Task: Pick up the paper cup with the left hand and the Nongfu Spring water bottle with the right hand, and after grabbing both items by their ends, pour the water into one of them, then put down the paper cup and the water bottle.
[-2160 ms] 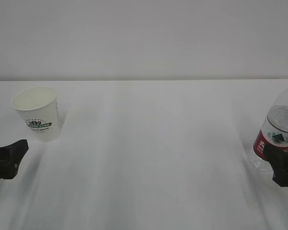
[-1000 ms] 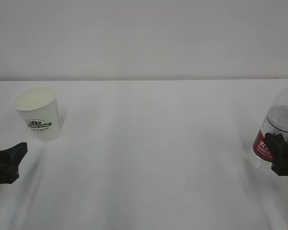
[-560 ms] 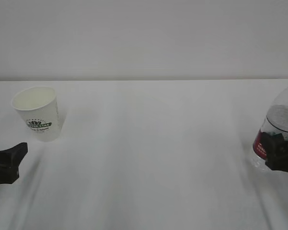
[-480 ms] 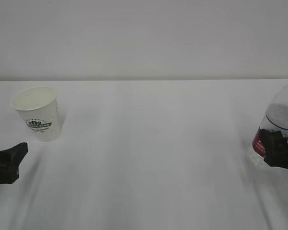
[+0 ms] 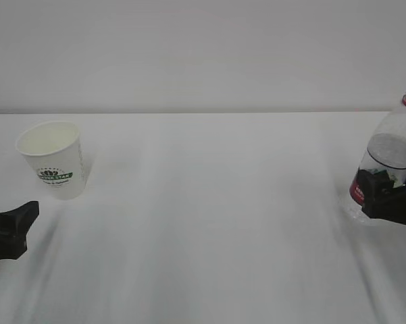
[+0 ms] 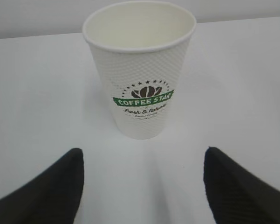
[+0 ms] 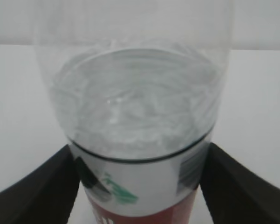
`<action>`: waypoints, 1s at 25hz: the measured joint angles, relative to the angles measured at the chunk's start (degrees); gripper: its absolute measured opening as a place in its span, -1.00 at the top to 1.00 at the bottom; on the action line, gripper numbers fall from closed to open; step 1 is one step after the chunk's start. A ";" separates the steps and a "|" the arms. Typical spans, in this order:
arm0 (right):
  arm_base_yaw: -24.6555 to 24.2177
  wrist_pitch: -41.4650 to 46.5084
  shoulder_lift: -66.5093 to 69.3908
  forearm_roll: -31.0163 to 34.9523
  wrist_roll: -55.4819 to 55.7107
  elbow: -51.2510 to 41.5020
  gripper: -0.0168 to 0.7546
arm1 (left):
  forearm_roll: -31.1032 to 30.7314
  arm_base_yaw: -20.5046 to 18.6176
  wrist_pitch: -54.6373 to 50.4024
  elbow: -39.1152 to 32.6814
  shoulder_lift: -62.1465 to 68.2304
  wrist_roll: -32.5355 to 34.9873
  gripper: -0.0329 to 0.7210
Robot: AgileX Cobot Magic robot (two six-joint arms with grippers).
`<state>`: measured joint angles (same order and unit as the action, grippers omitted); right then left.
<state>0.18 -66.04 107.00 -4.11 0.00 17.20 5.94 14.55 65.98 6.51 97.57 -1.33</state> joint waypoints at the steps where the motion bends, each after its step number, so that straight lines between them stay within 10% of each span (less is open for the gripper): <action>1: 0.00 0.10 0.10 -0.25 0.00 0.26 -0.57 | 0.00 0.00 0.00 0.00 0.00 0.00 -0.63; 25: 0.00 -0.25 3.94 -9.61 -3.83 2.78 -0.57 | -0.12 0.00 0.00 0.00 0.00 0.00 -0.62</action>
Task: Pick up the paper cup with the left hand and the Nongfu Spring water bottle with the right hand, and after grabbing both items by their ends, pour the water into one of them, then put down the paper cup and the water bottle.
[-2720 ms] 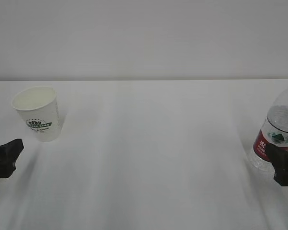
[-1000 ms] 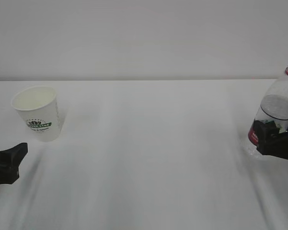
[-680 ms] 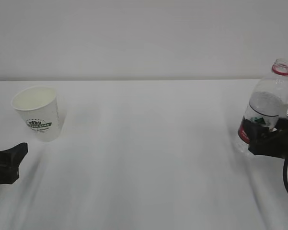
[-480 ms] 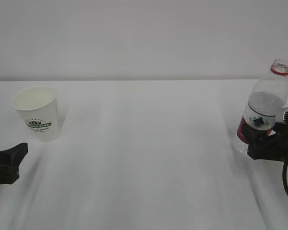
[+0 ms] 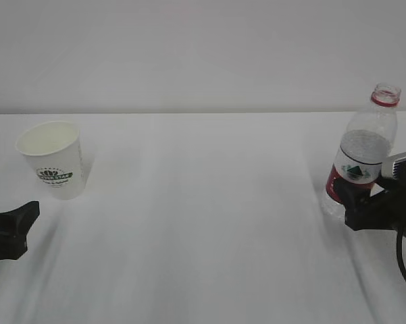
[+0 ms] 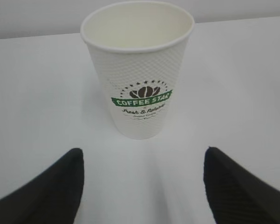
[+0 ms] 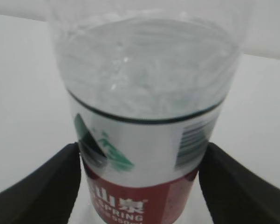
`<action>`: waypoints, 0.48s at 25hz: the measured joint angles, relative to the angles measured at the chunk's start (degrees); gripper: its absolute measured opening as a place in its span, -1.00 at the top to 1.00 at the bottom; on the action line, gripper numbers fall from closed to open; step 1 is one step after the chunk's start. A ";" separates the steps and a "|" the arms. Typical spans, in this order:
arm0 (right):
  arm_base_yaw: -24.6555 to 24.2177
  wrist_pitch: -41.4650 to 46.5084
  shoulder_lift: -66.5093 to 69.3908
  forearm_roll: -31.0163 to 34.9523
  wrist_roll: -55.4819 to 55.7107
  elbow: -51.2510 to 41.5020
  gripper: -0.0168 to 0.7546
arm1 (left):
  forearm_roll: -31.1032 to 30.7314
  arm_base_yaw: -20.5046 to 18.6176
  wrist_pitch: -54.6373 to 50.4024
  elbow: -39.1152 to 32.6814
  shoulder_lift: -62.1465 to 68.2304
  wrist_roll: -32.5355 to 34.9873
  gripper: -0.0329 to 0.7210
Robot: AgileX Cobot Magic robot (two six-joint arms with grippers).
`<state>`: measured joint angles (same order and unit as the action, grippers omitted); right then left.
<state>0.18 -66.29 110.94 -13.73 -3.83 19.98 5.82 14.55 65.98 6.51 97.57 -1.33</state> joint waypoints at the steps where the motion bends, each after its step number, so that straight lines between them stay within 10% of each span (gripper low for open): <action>1: 0.00 0.00 0.00 -0.59 0.00 0.00 -0.57 | 0.00 0.00 0.00 0.00 0.00 0.00 -0.62; 12: 0.00 0.00 0.00 -3.14 -0.65 -0.12 -0.58 | -0.23 0.00 0.00 0.00 0.00 0.00 -0.62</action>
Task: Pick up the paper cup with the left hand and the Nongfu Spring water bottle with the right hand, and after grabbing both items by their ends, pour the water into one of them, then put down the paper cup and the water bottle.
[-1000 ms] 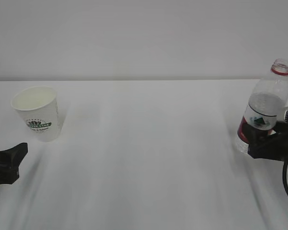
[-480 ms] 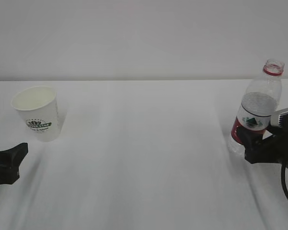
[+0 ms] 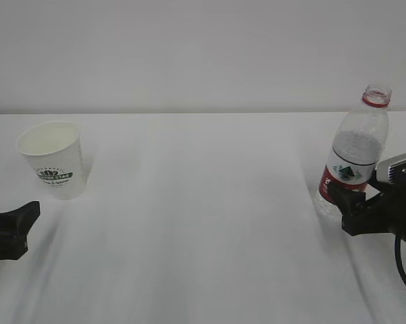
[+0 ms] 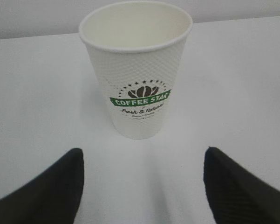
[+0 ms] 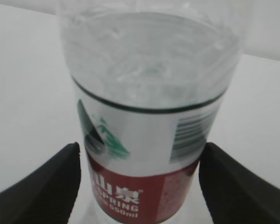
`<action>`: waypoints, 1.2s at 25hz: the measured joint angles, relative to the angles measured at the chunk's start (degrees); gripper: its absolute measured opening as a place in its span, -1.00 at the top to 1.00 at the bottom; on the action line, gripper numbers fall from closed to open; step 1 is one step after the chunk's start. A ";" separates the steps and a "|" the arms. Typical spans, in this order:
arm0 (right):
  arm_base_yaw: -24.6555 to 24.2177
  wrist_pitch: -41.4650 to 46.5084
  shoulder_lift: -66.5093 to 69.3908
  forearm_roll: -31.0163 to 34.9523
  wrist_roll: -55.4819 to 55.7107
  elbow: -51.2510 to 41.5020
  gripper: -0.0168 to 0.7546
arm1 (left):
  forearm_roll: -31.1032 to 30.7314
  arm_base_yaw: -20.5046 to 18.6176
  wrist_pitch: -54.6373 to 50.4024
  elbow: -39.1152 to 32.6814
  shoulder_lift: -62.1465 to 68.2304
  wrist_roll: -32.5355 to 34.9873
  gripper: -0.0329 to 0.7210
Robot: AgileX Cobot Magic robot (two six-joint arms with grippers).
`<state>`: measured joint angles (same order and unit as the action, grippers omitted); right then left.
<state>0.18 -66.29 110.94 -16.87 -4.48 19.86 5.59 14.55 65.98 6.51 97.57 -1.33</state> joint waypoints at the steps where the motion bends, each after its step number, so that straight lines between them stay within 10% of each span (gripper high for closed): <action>1: 0.00 0.00 0.00 0.00 -0.11 0.00 -0.58 | -0.10 0.00 0.00 0.00 0.00 0.00 -0.62; 30: 0.00 0.16 0.54 0.00 9.43 4.70 -0.74 | -2.73 0.00 0.00 0.00 0.00 0.00 -0.62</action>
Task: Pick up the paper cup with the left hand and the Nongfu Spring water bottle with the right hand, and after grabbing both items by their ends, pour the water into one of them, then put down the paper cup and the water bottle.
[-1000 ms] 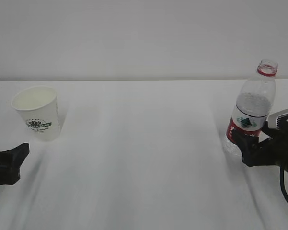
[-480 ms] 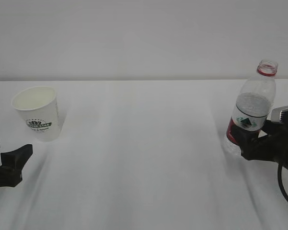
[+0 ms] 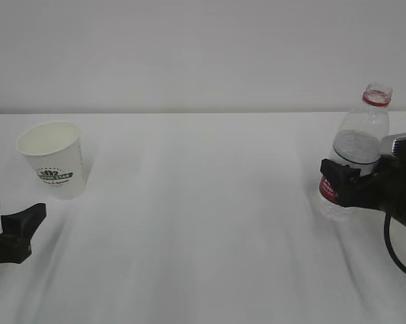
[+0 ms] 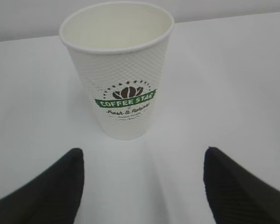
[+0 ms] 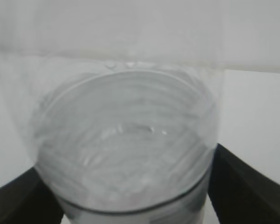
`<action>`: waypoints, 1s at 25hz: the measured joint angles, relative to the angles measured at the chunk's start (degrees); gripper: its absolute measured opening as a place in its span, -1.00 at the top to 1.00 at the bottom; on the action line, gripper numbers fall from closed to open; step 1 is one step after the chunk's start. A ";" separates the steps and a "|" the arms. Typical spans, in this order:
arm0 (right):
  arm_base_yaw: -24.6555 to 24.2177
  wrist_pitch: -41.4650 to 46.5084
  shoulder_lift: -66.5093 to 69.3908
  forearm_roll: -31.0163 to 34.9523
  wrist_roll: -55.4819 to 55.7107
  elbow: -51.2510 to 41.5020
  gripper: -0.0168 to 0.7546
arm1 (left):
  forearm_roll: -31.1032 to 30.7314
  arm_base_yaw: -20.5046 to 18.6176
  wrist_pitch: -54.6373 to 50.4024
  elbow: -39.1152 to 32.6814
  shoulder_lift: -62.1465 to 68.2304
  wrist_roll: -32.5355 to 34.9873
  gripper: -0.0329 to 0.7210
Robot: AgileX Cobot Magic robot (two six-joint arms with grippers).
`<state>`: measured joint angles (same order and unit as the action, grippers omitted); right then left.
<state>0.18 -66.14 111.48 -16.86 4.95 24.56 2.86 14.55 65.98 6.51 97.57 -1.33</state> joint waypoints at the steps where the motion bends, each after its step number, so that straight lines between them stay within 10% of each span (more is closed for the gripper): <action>1: 0.00 0.00 0.00 0.00 0.00 0.40 -0.74 | 0.00 0.00 0.00 0.00 0.00 0.00 -0.62; 25: -0.10 0.10 0.04 -4.47 0.13 2.67 -0.35 | -0.10 0.00 0.00 0.00 0.00 0.00 -0.59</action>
<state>0.09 -66.04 111.51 -21.33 5.08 27.24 2.76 14.55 65.98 6.51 97.57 -1.33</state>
